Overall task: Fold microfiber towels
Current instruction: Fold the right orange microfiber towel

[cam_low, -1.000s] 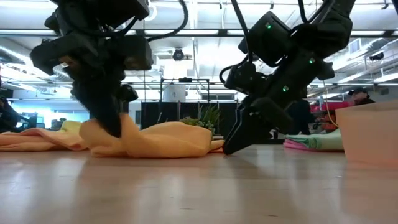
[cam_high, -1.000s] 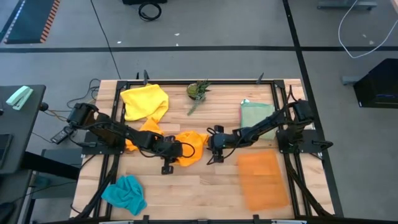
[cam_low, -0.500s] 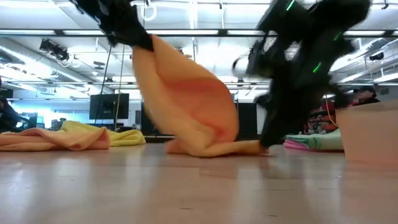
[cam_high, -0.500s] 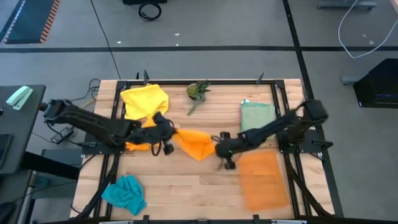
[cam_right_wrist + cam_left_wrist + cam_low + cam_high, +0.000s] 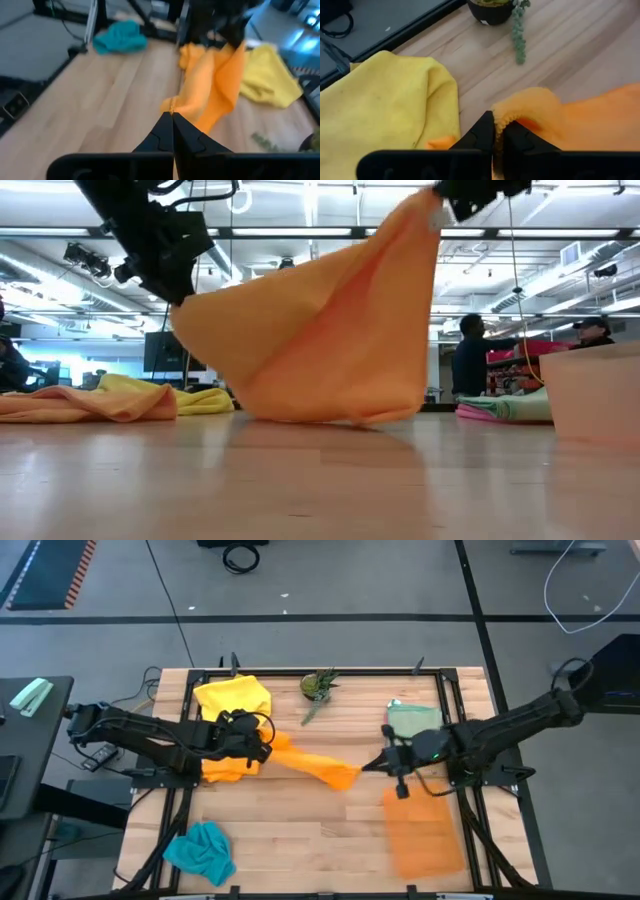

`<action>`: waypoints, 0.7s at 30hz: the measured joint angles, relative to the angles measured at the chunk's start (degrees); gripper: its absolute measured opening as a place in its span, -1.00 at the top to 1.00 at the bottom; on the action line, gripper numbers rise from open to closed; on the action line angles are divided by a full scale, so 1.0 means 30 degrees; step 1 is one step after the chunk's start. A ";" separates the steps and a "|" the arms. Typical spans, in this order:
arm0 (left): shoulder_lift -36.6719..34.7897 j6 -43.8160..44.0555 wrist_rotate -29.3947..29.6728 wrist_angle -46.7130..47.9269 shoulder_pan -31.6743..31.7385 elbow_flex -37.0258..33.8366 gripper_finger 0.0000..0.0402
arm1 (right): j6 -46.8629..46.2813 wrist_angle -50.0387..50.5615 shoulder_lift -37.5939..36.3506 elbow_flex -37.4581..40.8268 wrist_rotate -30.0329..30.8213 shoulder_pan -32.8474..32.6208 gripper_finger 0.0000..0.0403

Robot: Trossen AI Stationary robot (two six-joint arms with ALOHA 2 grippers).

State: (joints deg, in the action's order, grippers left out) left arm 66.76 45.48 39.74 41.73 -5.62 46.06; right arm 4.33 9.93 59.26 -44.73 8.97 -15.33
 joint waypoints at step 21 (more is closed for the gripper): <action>-0.0023 -0.7962 -0.1702 -0.5131 -0.0805 -0.0581 -0.27 | -0.2931 0.1529 0.0023 0.0000 0.1521 0.3165 1.00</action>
State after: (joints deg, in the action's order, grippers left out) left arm 66.70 21.59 34.63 26.34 -8.04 44.32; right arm -4.47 14.52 59.33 -44.73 13.54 -5.84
